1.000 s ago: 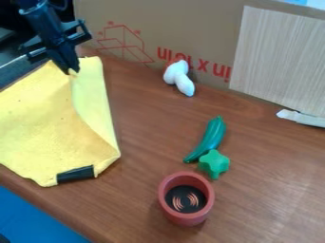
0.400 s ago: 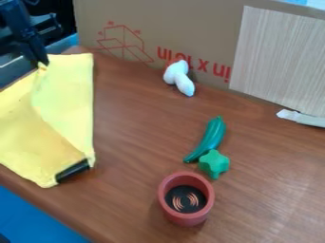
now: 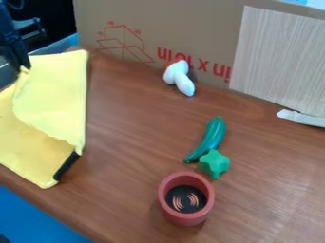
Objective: Fold the cloth from top right to bottom left
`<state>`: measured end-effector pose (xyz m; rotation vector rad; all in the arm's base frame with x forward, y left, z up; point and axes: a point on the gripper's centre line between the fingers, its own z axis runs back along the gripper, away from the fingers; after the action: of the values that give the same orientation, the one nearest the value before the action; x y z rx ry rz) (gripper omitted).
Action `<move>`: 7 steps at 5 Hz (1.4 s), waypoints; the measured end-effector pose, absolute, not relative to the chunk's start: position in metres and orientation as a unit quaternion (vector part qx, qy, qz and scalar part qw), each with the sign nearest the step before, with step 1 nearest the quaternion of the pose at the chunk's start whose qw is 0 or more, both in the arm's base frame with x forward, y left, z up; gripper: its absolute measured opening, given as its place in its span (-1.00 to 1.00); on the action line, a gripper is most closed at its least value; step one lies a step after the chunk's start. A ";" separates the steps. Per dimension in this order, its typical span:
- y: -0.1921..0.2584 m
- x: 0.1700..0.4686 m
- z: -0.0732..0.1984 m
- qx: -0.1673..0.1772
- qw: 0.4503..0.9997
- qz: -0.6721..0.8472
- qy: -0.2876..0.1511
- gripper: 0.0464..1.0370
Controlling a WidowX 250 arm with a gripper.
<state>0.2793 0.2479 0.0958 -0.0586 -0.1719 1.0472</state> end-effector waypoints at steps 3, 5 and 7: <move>0.244 0.233 0.089 -0.017 0.849 0.525 -0.060 -0.96; 0.263 0.223 0.093 0.014 0.807 0.586 -0.079 -0.96; 0.278 0.219 0.098 0.057 0.796 0.595 -0.090 -0.96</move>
<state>0.2186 0.2776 0.0975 0.1215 -0.1941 1.2790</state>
